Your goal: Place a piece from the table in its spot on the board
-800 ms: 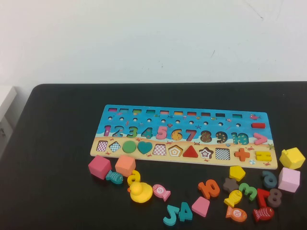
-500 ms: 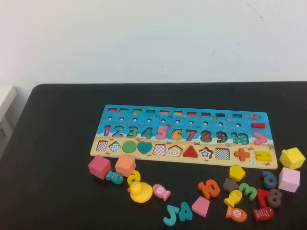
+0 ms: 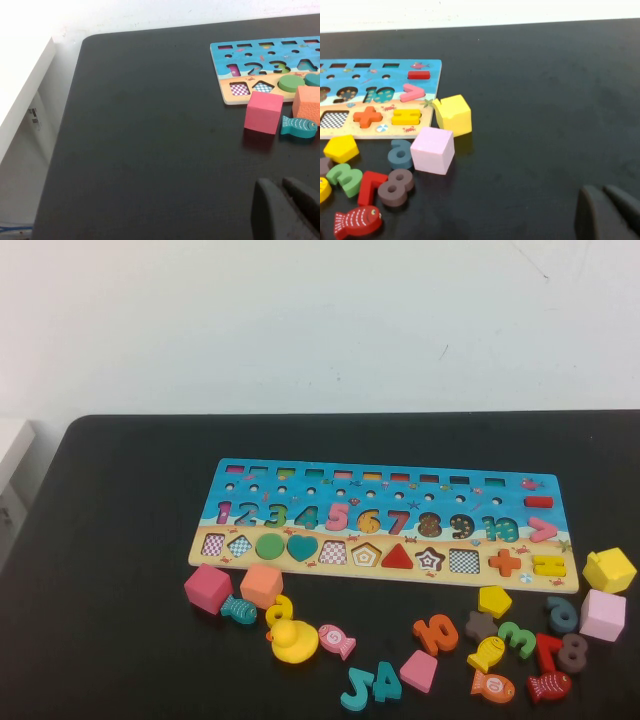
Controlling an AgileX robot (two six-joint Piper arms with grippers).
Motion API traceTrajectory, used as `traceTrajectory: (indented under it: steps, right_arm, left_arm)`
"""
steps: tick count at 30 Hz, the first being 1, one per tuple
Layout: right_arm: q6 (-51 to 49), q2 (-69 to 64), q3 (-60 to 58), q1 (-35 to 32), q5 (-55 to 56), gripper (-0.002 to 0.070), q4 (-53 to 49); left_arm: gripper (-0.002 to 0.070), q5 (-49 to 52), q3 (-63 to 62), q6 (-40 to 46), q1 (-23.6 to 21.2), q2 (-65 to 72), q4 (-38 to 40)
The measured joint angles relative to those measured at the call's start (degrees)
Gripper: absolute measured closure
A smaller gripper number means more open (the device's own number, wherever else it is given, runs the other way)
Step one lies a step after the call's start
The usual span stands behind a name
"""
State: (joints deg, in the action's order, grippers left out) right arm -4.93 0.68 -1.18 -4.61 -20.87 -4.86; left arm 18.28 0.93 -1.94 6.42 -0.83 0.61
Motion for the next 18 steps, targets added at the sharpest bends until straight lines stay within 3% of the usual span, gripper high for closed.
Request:
traceTrajectory:
  steps: [18]
  right_arm:
    - [0.0, 0.0, 0.0, 0.0, 0.0, 0.0657, -2.1]
  left_arm:
    - [0.0677, 0.0, 0.0, 0.0, 0.0, 0.0, 0.0]
